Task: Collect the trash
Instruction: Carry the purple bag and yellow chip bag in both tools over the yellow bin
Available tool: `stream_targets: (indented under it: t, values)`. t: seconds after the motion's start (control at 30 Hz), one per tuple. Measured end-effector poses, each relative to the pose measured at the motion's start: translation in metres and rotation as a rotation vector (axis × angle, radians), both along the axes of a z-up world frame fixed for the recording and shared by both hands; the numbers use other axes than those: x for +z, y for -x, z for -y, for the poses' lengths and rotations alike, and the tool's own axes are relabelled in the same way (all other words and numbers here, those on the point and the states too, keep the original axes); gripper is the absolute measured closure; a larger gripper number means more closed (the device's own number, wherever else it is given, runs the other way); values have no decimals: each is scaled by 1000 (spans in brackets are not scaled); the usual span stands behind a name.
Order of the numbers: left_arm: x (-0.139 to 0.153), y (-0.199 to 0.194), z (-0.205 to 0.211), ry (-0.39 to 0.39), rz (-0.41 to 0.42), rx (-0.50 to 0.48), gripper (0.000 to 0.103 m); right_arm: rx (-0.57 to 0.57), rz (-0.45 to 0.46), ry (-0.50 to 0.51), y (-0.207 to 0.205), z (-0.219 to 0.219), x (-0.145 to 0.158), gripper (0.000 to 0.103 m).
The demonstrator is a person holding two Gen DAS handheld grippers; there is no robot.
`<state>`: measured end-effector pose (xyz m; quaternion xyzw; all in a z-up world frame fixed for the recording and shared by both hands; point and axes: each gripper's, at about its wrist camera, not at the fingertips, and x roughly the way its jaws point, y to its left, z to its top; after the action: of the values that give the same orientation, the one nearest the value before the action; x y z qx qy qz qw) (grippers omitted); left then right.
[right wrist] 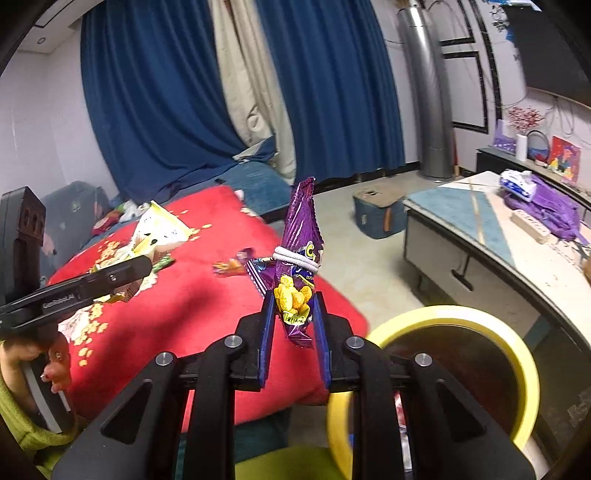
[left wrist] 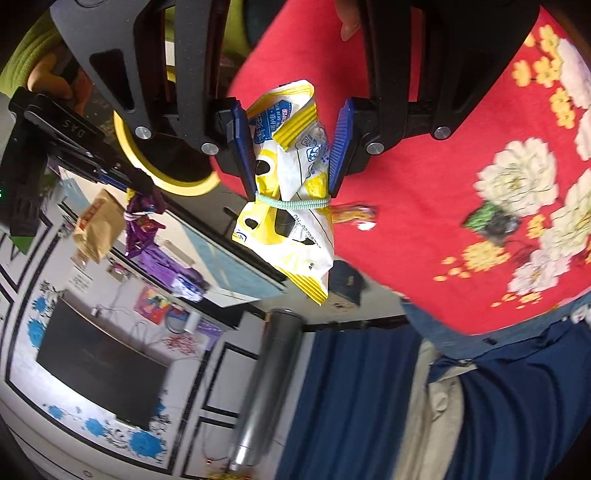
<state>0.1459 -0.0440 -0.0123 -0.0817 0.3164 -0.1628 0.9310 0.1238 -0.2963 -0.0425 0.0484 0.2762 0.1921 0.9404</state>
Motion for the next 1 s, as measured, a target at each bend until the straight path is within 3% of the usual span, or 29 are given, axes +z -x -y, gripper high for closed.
stream_targets:
  t: [0.5,1.0]
  values:
    - [-16,-9,101,-21,-10,-222,74,-190,-53,16,18,80,-24,83]
    - [-48,-16,170,-66,-76,-361,73,-322,-165,5,27,129,-58,82]
